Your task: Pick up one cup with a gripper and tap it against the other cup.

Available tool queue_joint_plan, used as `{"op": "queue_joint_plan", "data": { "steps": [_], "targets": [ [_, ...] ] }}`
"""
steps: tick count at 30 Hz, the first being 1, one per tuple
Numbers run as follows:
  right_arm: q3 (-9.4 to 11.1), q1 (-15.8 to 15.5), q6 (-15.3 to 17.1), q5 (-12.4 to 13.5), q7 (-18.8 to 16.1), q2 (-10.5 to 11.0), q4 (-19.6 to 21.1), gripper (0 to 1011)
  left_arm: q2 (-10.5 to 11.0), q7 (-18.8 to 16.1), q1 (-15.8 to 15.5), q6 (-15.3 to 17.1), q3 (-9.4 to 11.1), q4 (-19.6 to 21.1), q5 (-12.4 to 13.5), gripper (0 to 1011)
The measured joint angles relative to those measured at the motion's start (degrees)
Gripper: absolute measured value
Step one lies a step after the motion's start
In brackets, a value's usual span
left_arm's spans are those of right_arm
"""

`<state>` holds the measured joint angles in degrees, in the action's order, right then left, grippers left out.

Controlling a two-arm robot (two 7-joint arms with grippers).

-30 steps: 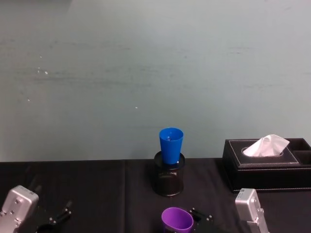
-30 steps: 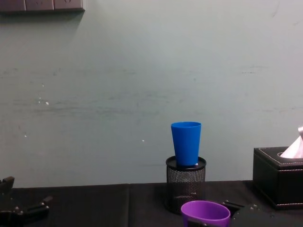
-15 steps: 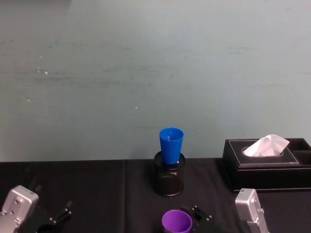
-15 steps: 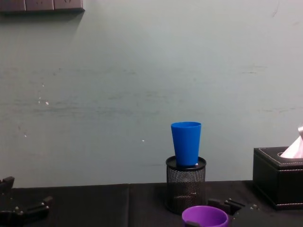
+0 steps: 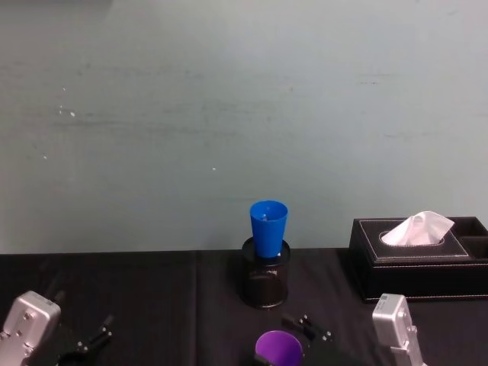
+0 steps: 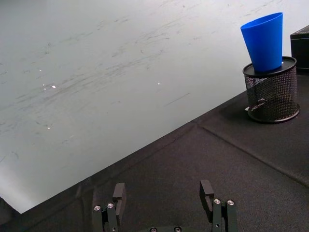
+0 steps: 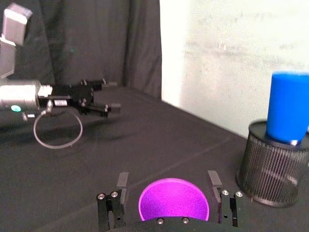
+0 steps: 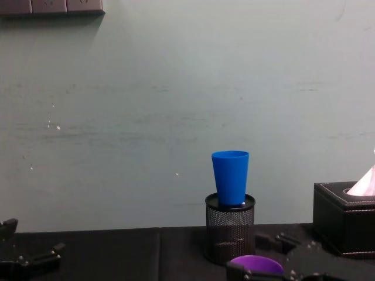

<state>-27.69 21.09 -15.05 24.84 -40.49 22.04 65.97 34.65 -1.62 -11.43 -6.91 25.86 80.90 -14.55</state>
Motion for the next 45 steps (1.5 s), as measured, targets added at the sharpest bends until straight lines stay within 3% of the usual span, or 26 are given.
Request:
{"op": "queue_joint_plan", "data": {
  "steps": [7,12,15,16,22,29,38,45],
  "targets": [
    [1.5,-0.7,-2.1,0.3,0.8,0.0,2.2,1003,0.0,0.0,0.0,0.0,0.0,0.0,0.0,1000],
    [4.0,-1.7,-2.0,-0.6,6.2,-0.4,4.2,1003,0.0,0.0,0.0,0.0,0.0,0.0,0.0,1000],
    [5.7,-2.3,-1.0,-2.4,11.6,-1.2,5.5,1003,0.0,0.0,0.0,0.0,0.0,0.0,0.0,1000],
    [6.5,-2.5,0.0,-3.4,14.4,-1.8,5.9,1003,0.0,0.0,0.0,0.0,0.0,0.0,0.0,1000],
    [7.7,-2.1,6.0,-8.0,23.7,-4.0,7.5,1003,0.0,0.0,0.0,0.0,0.0,0.0,0.0,1000],
    [8.6,-1.7,14.9,-11.0,30.6,-6.4,8.7,1003,0.0,0.0,0.0,0.0,0.0,0.0,0.0,1000],
    [9.5,-1.4,22.0,-12.7,33.8,-8.7,8.4,1003,0.0,0.0,0.0,0.0,0.0,0.0,0.0,1000],
    [9.4,-0.4,23.3,-13.6,33.5,-10.0,6.3,1003,0.0,0.0,0.0,0.0,0.0,0.0,0.0,1000]
  ]
}}
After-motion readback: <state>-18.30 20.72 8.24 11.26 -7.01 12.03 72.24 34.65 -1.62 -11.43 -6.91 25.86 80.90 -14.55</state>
